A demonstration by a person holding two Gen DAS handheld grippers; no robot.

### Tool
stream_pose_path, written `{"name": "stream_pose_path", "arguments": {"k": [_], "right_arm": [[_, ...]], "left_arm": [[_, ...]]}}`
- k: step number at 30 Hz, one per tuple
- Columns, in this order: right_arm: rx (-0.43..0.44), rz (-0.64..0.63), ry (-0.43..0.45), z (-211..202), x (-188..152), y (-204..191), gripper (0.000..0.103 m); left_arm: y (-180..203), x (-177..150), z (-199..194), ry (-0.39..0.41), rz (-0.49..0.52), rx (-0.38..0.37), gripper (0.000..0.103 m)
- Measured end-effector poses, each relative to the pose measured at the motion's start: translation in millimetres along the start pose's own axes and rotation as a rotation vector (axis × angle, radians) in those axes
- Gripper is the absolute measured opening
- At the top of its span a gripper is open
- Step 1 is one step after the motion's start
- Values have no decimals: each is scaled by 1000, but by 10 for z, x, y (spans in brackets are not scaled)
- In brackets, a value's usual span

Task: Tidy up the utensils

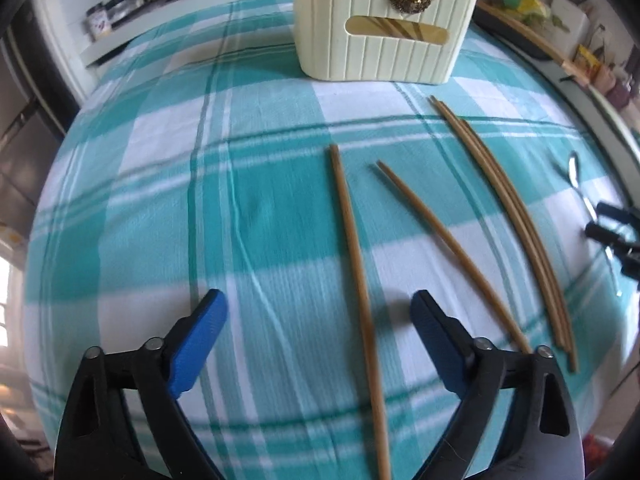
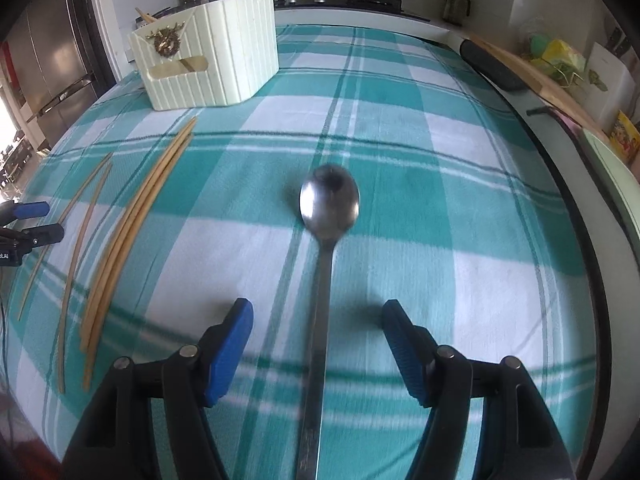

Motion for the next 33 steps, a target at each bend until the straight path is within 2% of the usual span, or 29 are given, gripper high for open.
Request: {"name": "stream_pose_path", "arguments": {"k": [6, 9, 10, 11, 12, 13, 14, 17, 19, 25, 33], "right_arm": [[-48, -17, 38, 120, 338, -66, 69], [-64, 14, 54, 150, 444, -66, 65], [-68, 35, 63, 153, 464, -51, 55], [-71, 48, 71, 148, 479, -32, 40], [-83, 58, 76, 145, 493, -16, 36], [-81, 65, 80, 146, 506, -6, 36], [-75, 75, 84, 151, 516, 7, 36], [-43, 88, 108, 119, 513, 13, 36], [4, 93, 155, -17, 494, -18, 36], [85, 64, 319, -638, 400, -151, 36], [131, 19, 492, -1392, 203, -298, 36]], "left_arm": [[10, 237, 51, -8, -2, -7, 78], [4, 267, 35, 3, -22, -8, 64], [4, 264, 22, 13, -31, -10, 53], [11, 264, 9, 24, -34, -12, 39], [21, 272, 3, 31, -32, -13, 33], [38, 274, -5, 38, -29, -20, 15], [55, 270, -11, 43, -28, -32, 6], [54, 259, -53, 61, -48, -68, 5], [36, 250, -138, 91, -67, -91, 4], [-20, 135, -724, 246, -106, -148, 4], [-69, -13, -1538, 444, -105, -184, 4]]}}
Point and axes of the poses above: each gripper's, at about its wrist camera, not at the fingertips, and z roughly the way its jaws point, y to its right, x to its top, the point moved 7 cm from there along z, roughly the way its jaws point, and after that the axes turned 9 degrees about -y, right-handed, at the moved point
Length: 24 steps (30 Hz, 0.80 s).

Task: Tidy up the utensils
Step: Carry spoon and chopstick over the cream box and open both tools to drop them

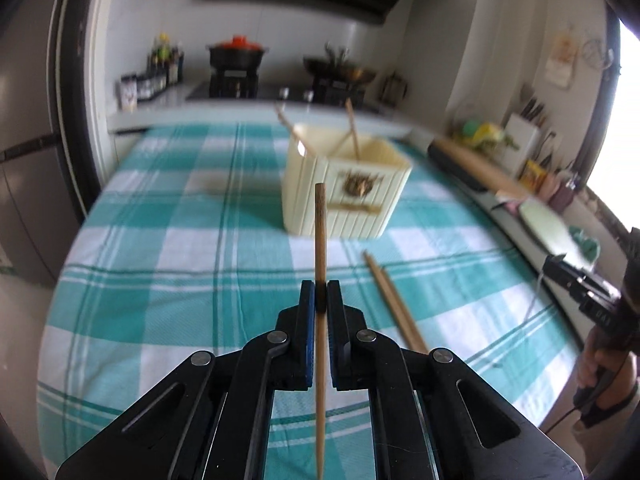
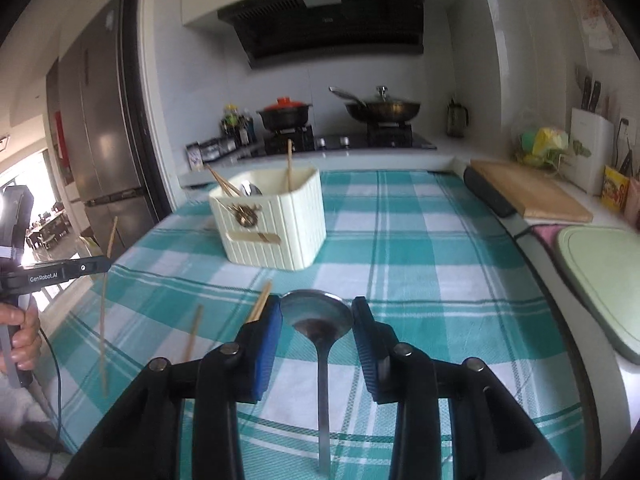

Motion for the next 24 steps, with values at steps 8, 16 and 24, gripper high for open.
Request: {"name": "stream_pose_path", "arguments": {"k": [8, 16, 24], "right_arm": [[0, -16, 52, -190, 150, -89, 36], [40, -45, 59, -202, 482, -187, 36], [129, -33, 68, -124, 1136, -256, 36]], "left_arm": [[22, 111, -217, 60, -20, -30, 4], [5, 255, -265, 51, -7, -43, 4], [-23, 895, -479, 121, 2, -85, 4]]}}
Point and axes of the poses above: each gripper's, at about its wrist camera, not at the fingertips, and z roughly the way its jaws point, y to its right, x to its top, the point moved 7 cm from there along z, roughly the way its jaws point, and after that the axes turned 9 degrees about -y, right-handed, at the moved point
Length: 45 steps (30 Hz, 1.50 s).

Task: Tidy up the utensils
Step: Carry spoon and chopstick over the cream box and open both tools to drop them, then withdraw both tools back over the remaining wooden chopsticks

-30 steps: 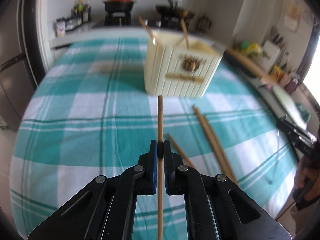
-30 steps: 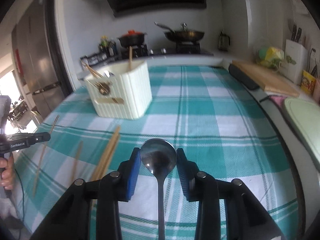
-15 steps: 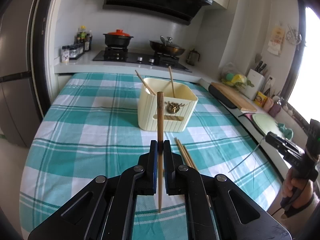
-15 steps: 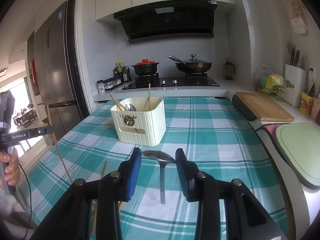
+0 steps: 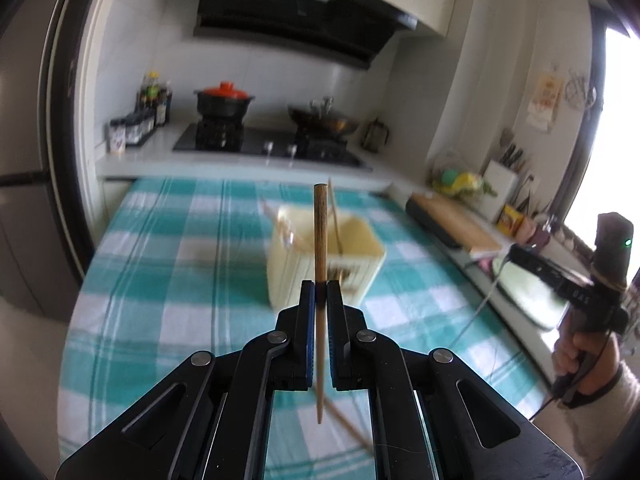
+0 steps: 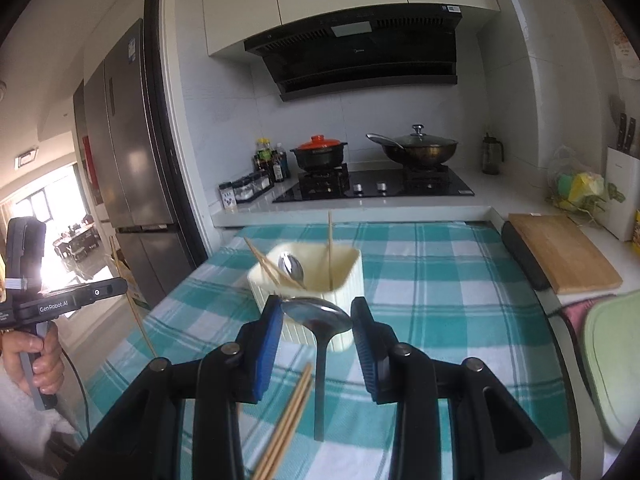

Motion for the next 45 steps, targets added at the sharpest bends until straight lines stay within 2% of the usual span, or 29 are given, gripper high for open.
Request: {"name": "stream_pose_path", "arguments": {"k": [6, 11, 13, 15, 20, 24, 28, 30, 32, 35, 37, 40, 43, 45], "right_arm": [[36, -16, 47, 243, 770, -66, 36], [29, -34, 106, 517, 1263, -134, 36], [16, -50, 118, 681, 1362, -143, 36], [1, -66, 99, 917, 1360, -141, 36], [5, -46, -44, 1518, 1126, -48, 35], [-19, -6, -178, 1946, 891, 101, 35], [-57, 10, -259, 2244, 769, 235, 35], [-76, 12, -282, 2331, 760, 284, 35], [-85, 29, -281, 2273, 787, 317, 35], [-50, 25, -258, 1911, 851, 270, 39], [-51, -15, -261, 1658, 832, 222, 40], [-53, -92, -292, 1189, 612, 178, 52], [-101, -203, -353, 759, 133, 205, 55], [-181, -261, -371, 545, -302, 275, 56]], "left_arm": [[87, 861, 21, 120, 29, 15, 4], [167, 1400, 318, 212, 20, 40, 4], [169, 1484, 534, 211, 10, 46, 4], [151, 1485, 823, 172, -3, 47, 4], [50, 1249, 1514, 11, -32, 45, 4], [-20, 1028, 1860, -95, -41, 53, 4], [-36, 864, 2055, -162, -29, 82, 5], [-67, 816, 2042, -190, -44, 97, 13], [-84, 797, 1888, -183, -58, 77, 39], [-125, 744, 1530, -155, -23, 98, 65], [-187, 579, 1240, -176, 13, 125, 74], [-292, 204, 953, -257, 43, 142, 84], [-425, -373, 731, -342, 45, 191, 86], [-474, -849, 622, -372, 15, 213, 86]]}}
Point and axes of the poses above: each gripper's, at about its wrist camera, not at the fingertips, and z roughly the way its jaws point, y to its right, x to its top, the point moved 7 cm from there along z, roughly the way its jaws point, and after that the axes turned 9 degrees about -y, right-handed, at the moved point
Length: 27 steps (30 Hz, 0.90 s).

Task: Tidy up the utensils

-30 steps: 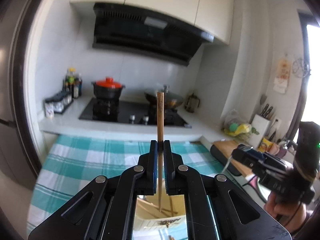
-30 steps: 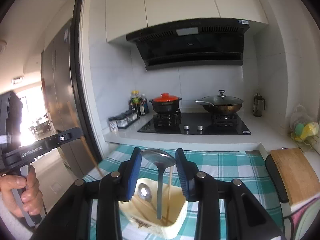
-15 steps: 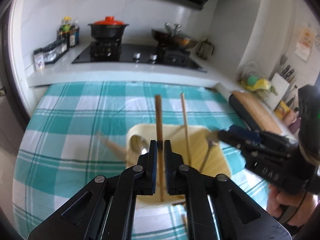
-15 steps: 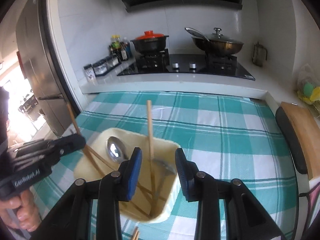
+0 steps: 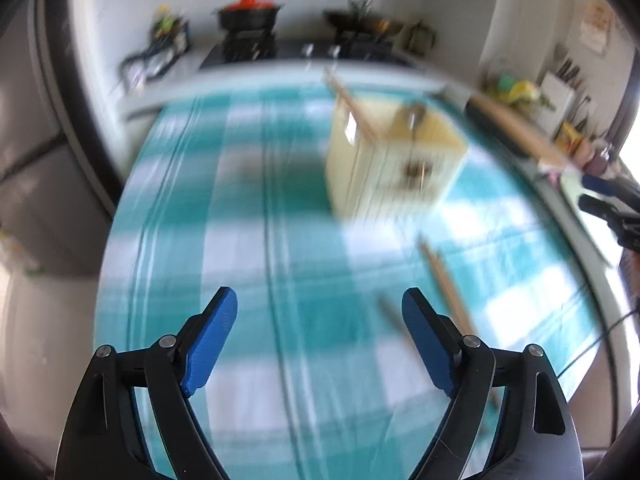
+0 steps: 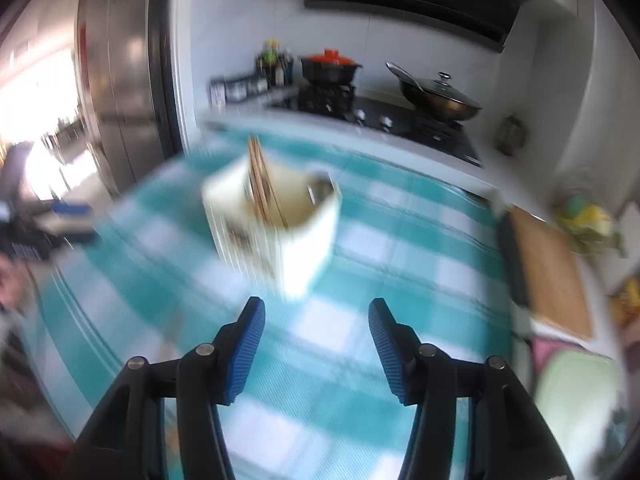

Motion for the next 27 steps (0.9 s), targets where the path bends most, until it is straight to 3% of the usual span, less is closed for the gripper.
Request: {"name": "stream_pose_path", "arguments": {"k": [3, 6, 9, 12, 18, 20, 23, 27], "right_arm": [[-63, 17, -22, 127, -758, -127, 56], [-5, 120, -47, 365, -1353, -331, 56], [38, 235, -69, 579, -1738, -567, 56], [93, 279, -60, 617, -1805, -751, 56], [130, 244, -60, 640, -1491, -937, 54], [153, 249, -73, 694, -1399, -989, 45], [162, 249, -92, 769, -1385, -1068, 43], [199, 265, -121, 858, -1375, -1125, 41]], "left_arm": [[60, -537, 163, -24, -58, -17, 86], [234, -876, 395, -57, -147, -79, 86], [459, -957, 515, -69, -161, -97, 86], [692, -907, 593, -48, -129, -76, 86], [973, -685, 884, -51, -127, -43, 86], [1015, -665, 948, -48, -101, -6, 86], [1045, -673, 1062, -63, -59, 73, 86], [1014, -719, 1105, -63, -37, 99, 87]]}}
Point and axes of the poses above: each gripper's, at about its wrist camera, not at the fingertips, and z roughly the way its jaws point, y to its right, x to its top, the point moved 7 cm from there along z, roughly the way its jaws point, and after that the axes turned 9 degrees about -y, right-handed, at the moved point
